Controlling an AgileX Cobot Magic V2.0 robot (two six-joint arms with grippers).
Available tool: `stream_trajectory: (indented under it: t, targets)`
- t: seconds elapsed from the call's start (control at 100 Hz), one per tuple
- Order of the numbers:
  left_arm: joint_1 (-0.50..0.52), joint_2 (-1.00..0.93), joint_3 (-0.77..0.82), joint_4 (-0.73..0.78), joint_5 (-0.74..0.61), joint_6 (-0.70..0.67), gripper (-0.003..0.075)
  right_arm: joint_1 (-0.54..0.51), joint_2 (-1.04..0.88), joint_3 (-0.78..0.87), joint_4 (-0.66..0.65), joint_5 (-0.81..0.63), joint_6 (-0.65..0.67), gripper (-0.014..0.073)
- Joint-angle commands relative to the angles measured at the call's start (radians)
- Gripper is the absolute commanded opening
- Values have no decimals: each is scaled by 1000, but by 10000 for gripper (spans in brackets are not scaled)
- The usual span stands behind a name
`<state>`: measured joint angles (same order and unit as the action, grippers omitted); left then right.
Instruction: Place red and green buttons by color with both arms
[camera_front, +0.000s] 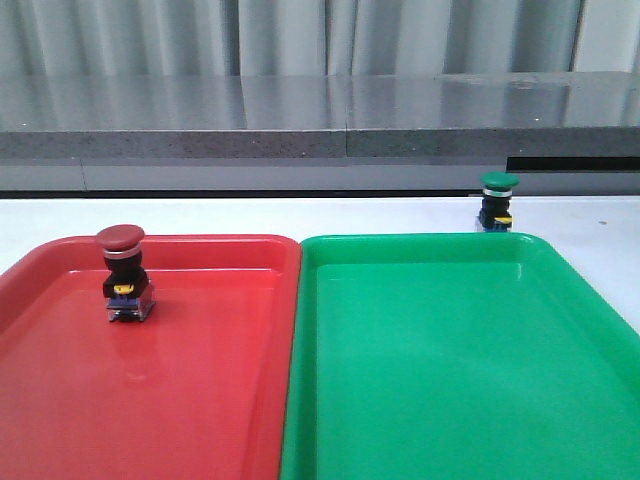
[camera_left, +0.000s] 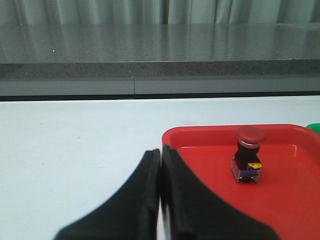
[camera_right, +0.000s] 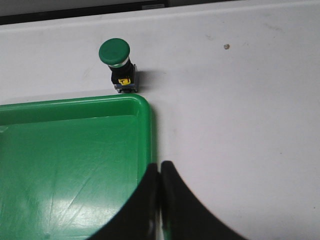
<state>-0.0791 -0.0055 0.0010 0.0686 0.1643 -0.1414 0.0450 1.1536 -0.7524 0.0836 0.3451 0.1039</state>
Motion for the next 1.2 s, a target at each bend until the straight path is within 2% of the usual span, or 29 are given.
stream_trajectory:
  t: [0.0,0.17,0.25,0.38,0.53,0.9,1.19]
  targets:
    - [3,-30,26,0,-84,-4,-19,-4,-15,-35,2,-65,-2,136]
    - [3,-30,26,0,-84,-4,-19,-4,-15,-35,2,-48,-2,555]
    - [3,-30,26,0,-84,-4,-19,-4,-15,-35,2,-54,-2,668]
    - [3,-30,26,0,-84,-4,-19,-3,-11,-39,4,-87,-2,634]
    - [3,-30,26,0,-84,-4,-19,0,49,-111,5,-65,-2,633]
    - [3,-30,26,0,-84,-4,-19,107,374,-427,4,-40,-21,633]
    - [3,-30,26,0,-84,-4,-19,110,615,-662,4,43,-22,633]
